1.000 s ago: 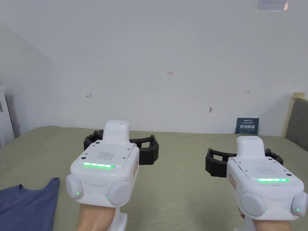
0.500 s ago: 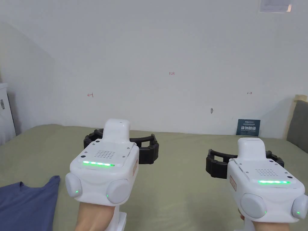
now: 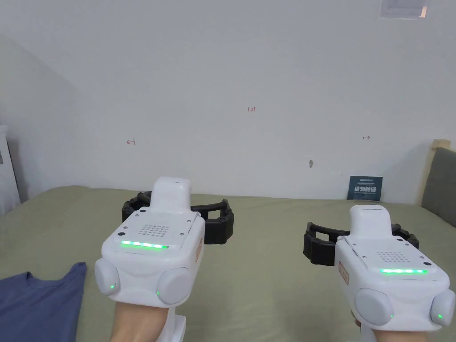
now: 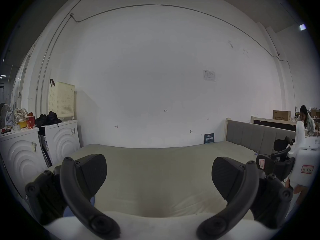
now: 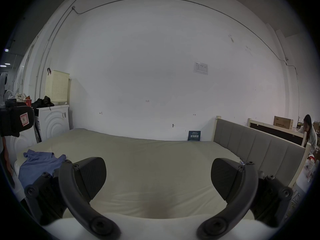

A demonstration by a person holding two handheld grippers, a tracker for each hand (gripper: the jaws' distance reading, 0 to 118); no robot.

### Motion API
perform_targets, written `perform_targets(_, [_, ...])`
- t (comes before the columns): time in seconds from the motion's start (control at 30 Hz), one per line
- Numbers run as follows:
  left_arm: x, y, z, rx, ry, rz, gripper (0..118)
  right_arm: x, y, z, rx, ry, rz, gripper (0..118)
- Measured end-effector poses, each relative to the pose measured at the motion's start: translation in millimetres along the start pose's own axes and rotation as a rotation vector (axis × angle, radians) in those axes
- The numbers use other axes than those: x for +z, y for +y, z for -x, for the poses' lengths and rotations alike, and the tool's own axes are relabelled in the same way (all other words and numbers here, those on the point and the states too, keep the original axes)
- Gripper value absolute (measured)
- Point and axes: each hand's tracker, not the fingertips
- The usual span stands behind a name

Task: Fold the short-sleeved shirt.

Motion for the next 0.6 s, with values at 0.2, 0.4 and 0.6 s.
perform_targets(0.2, [1.5,0.5,-1.1,-0.020,-0.010,-0.015,118,0.2,1.2,-1.2,-0.010,-0.008,-0.010,118])
perform_targets(0.4, [1.9,-2.5,-1.7,-0.013,-0.017,0.000,118,1.8,0.6,-0.7,-0.005,0.006,-0.023,118])
perform_targets(0.6, [0.7,-3.2,-0.3,0.004,-0.008,0.006,118,2.1,-0.1,1.0,0.013,0.005,-0.019,118])
